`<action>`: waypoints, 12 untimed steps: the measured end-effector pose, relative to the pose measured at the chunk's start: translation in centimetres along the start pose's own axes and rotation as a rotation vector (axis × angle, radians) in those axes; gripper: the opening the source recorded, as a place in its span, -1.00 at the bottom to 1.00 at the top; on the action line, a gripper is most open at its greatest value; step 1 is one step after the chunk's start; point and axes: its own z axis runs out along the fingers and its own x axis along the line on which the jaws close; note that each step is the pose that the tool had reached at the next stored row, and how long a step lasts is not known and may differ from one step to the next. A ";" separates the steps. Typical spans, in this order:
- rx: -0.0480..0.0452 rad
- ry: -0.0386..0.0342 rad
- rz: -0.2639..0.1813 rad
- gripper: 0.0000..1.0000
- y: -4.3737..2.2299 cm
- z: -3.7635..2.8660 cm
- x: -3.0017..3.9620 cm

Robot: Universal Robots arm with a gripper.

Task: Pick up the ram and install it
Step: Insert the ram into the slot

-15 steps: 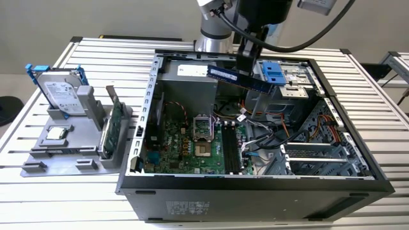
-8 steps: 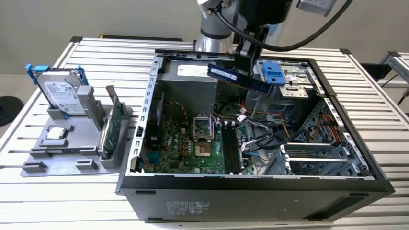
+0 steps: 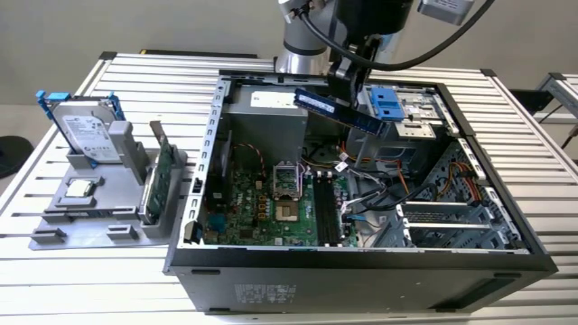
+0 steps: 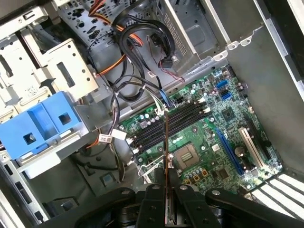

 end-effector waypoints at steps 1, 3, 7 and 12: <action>0.0005 -0.0001 0.009 -1.00 0.00 0.00 0.00; 0.0017 -0.0005 0.031 -1.00 0.00 0.00 0.00; 0.0041 -0.0010 0.075 -1.00 0.00 0.00 0.00; 0.0069 -0.0016 0.126 -1.00 0.00 0.00 0.00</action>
